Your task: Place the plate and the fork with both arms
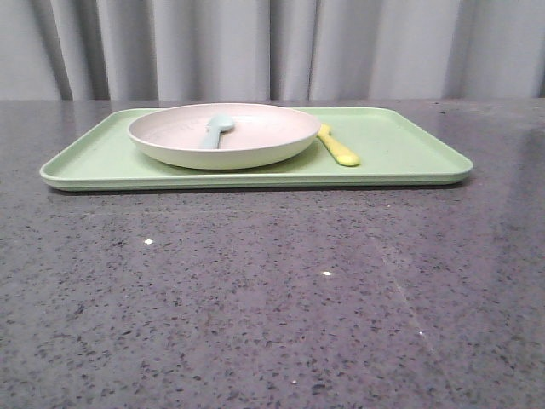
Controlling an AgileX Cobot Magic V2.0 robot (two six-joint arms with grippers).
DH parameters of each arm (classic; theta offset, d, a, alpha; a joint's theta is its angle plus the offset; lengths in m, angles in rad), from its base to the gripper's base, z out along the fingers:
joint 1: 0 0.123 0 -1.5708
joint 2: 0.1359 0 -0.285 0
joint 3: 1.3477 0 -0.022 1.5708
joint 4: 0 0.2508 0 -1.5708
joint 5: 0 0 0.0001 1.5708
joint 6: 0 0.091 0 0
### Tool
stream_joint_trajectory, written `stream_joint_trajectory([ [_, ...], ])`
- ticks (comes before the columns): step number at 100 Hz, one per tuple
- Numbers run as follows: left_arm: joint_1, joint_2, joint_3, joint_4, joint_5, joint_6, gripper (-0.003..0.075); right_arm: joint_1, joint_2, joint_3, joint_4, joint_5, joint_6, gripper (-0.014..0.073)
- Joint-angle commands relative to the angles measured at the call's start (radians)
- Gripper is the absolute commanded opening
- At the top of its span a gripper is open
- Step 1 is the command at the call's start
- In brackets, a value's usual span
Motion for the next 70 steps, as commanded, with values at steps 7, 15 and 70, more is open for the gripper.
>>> stream_joint_trajectory([
  [7,0.002,-0.032,0.013,-0.009,-0.069,-0.002,-0.002,-0.002,0.008,-0.024,-0.023,-0.07,-0.006,-0.0067],
  [15,0.002,-0.032,0.013,-0.009,-0.069,-0.002,-0.002,-0.002,0.008,-0.024,-0.023,-0.07,-0.006,-0.0067],
  [70,0.002,-0.032,0.013,-0.009,-0.069,-0.002,-0.002,-0.039,0.008,0.008,-0.019,-0.112,-0.006,-0.0067],
])
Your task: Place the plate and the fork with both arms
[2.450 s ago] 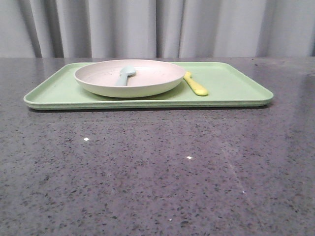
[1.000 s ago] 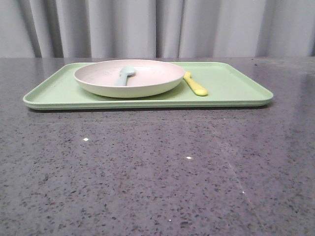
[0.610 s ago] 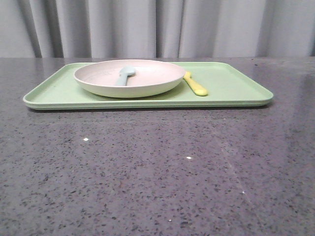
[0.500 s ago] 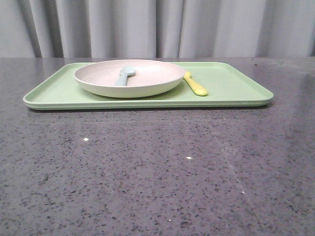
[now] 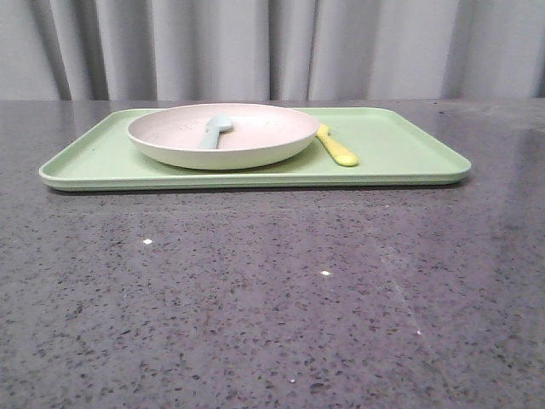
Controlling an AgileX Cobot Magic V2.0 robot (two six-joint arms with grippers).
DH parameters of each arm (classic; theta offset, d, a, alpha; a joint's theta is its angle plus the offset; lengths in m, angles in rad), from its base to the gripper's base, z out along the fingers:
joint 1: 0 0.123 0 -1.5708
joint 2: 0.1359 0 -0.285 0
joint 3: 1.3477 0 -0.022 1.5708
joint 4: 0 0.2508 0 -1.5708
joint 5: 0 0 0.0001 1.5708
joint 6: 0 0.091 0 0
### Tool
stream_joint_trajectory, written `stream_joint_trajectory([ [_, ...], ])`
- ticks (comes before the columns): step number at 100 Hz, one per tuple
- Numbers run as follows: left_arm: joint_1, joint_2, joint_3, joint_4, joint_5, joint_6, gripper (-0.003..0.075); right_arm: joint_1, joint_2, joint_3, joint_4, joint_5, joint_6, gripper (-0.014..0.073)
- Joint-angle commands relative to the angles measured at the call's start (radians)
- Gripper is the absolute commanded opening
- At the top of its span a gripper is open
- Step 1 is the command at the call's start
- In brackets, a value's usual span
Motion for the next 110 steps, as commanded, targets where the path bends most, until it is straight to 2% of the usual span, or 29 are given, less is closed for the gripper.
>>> stream_joint_trajectory([
  [1,0.002,-0.032,0.013,-0.009,-0.069,-0.002,-0.002,-0.031,0.008,-0.005,-0.016,-0.101,-0.008,-0.0067],
  [9,0.002,-0.032,0.013,-0.009,-0.069,-0.002,-0.002,-0.065,0.008,0.023,0.004,-0.16,-0.035,-0.0067],
  [32,0.002,-0.032,0.013,-0.009,-0.069,-0.002,-0.002,-0.186,-0.011,0.135,0.121,-0.397,-0.27,-0.0067],
  [65,0.002,-0.032,0.013,-0.009,-0.069,-0.002,-0.002,-0.317,-0.134,0.356,0.132,-0.688,-0.268,-0.0067],
  [103,0.002,-0.032,0.013,-0.009,-0.069,-0.002,-0.002,-0.376,-0.275,0.517,0.151,-0.676,-0.268,-0.0067],
  [110,0.002,-0.032,0.013,-0.009,-0.069,-0.002,-0.002,-0.376,-0.308,0.515,0.157,-0.592,-0.268,-0.0067],
])
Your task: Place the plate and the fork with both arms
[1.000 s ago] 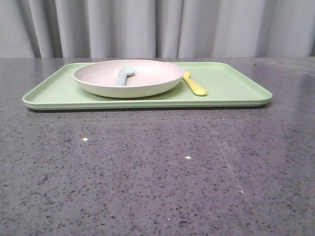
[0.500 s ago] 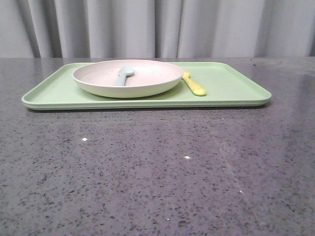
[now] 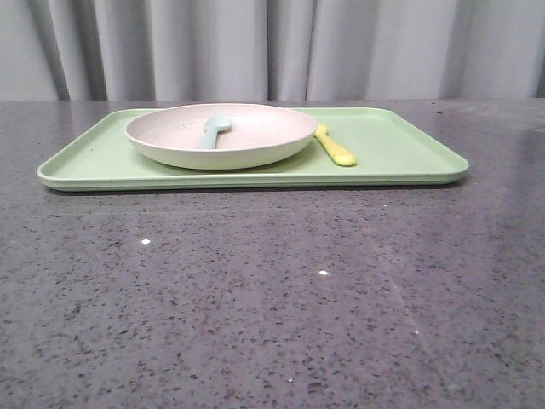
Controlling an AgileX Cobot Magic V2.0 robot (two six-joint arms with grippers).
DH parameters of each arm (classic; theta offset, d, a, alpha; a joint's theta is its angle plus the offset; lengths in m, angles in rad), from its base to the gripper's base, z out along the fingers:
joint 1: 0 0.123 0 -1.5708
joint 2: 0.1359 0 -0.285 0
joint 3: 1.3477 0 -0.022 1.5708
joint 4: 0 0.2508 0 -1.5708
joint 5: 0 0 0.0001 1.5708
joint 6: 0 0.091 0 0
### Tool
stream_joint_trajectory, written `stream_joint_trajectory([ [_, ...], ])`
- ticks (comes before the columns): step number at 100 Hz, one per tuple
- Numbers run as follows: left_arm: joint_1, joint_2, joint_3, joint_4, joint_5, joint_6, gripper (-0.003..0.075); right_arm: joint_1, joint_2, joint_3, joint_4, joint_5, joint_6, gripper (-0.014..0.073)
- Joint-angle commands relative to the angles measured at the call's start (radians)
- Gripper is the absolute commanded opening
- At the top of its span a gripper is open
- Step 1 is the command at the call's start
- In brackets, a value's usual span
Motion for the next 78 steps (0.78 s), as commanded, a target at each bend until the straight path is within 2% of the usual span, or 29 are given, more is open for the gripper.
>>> stream_joint_trajectory([
  [1,0.002,-0.032,0.013,-0.009,-0.069,-0.002,-0.002,-0.006,-0.026,-0.004,0.011,-0.012,-0.006,-0.0067],
  [11,0.002,-0.032,0.013,-0.009,-0.069,-0.002,-0.002,-0.006,-0.075,-0.004,0.011,0.063,-0.006,-0.0067],
  [78,0.002,-0.03,0.013,-0.009,-0.07,-0.002,-0.002,-0.006,-0.072,-0.004,0.011,0.063,-0.006,-0.0067],
])
